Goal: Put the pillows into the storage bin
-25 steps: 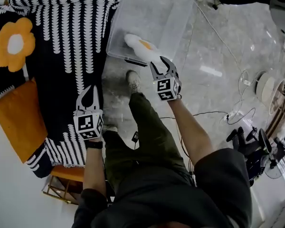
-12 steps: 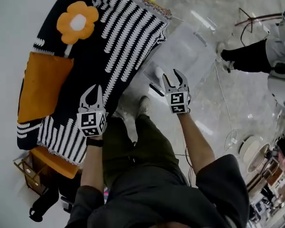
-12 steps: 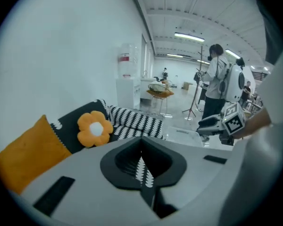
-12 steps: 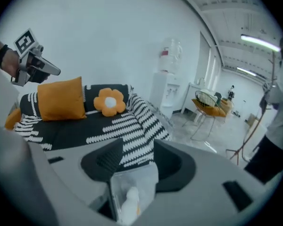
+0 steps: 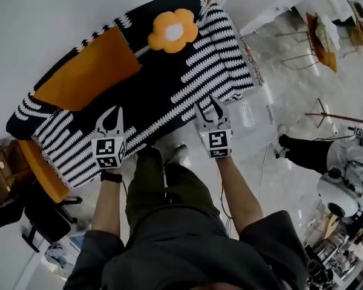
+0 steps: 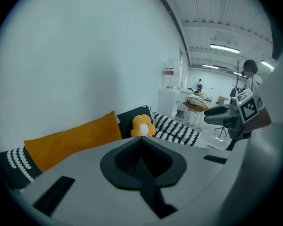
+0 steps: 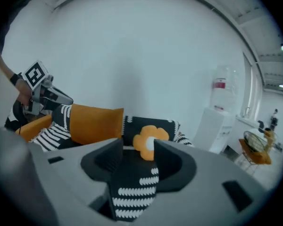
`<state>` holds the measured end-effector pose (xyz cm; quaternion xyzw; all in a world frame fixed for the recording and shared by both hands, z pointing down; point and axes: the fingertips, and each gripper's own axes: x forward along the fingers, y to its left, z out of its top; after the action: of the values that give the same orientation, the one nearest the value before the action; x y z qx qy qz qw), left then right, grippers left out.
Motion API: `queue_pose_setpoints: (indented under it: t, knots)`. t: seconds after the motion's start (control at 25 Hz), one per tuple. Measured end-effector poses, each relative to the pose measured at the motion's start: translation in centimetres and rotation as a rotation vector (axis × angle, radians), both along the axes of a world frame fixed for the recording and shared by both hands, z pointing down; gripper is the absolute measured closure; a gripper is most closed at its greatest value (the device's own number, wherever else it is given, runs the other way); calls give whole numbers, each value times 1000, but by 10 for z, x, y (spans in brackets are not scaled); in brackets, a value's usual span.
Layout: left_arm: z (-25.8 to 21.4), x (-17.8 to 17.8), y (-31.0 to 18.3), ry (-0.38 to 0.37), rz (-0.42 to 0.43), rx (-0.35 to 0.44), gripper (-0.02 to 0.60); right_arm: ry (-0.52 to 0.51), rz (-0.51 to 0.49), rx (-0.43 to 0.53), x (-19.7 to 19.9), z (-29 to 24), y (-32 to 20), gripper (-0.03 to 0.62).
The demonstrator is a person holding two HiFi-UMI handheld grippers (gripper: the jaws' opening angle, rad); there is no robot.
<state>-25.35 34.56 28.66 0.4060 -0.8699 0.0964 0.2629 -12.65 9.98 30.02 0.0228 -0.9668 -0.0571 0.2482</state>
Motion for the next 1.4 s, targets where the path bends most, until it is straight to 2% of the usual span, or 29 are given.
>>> queue_pose_setpoints:
  t: [0.24,0.44,0.56,0.6,0.64,0.76,1.0,1.4]
  knots:
    - [-2,-57,79,-1,-137,27,577,13,-208,4,-104,-5,84,377]
    - [9,-95,128,11,-227,42,578,36,-359,6,-183,4,141,305]
    - [17,-120,149,21,-272,49,578,58,-437,26,-230,11,168,241]
    - [20,-129,155,23,-284,51,577,72,-467,42,-244,14,177,177]
    - [23,-136,160,25,-293,54,577,86,-500,60,-257,18,187,157]
    - [29,-158,171,30,-308,61,577,102,-583,112,-292,23,212,143]
    - [46,-190,189,51,-334,64,578,135,-680,182,-340,36,245,143]
    - [83,-247,221,74,-374,65,577,241,-944,368,-409,98,318,143]
